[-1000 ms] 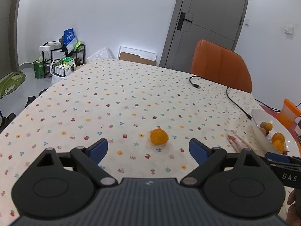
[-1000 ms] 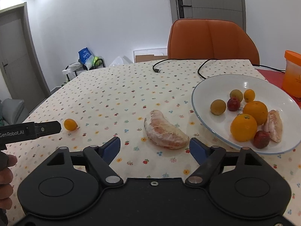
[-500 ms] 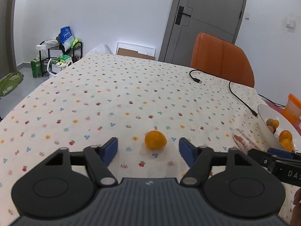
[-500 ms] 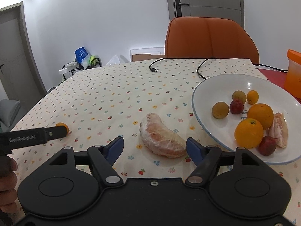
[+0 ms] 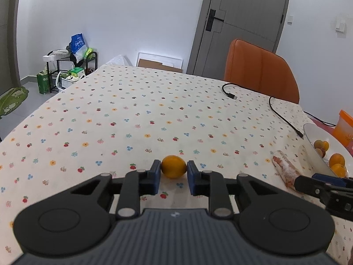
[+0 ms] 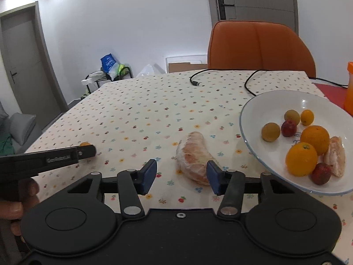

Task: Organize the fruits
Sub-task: 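Grasp the small tangerine with the left tool while the right grasps the second pomelo segment, then carry the tangerine and pomelo segment into the white bowl and open both tools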

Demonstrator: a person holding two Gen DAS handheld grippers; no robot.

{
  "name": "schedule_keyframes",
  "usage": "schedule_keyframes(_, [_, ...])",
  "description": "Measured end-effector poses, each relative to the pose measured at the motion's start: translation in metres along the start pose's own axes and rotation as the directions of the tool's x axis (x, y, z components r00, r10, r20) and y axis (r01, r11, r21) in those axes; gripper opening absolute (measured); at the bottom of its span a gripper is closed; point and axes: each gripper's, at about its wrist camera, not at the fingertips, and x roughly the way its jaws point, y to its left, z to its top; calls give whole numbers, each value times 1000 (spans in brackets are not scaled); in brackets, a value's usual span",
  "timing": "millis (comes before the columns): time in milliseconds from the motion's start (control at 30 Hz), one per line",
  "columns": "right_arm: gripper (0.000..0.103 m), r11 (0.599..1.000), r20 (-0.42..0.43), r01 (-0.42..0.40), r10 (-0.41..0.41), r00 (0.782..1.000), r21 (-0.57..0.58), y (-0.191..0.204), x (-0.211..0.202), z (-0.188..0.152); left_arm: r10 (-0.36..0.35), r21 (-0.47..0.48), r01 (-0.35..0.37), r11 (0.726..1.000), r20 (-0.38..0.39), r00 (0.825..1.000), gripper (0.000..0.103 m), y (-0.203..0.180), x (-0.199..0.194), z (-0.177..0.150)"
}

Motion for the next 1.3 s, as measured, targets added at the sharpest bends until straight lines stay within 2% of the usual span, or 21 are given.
schedule_keyframes(100, [53, 999, -4, 26, -26, 1000, -26, -1, 5, 0, -3, -9, 3, 1000, -2, 1000, 24, 1, -2, 0])
schedule_keyframes(500, [55, 995, -23, 43, -45, 999, -92, 3, 27, 4, -20, -39, 21, 999, 7, 1000, 24, 9, -9, 0])
schedule_keyframes(667, [42, 997, -33, 16, -19, 999, -78, 4, 24, 5, -20, -46, 20, 999, 6, 1000, 24, 12, -10, -1])
schedule_keyframes(933, [46, 996, -49, 2, -6, 999, -89, 9, 32, 9, -29, -53, 29, 998, 5, 1000, 24, 12, -13, -1])
schedule_keyframes(1067, [41, 995, -41, 5, -9, 999, -98, 10, 33, 7, -29, -45, 30, 999, 15, 999, 24, 11, -18, 0])
schedule_keyframes(1300, [40, 996, -20, -39, 38, 999, -80, 9, 19, 4, -30, -34, 31, 999, 28, 999, 24, 6, -25, 2])
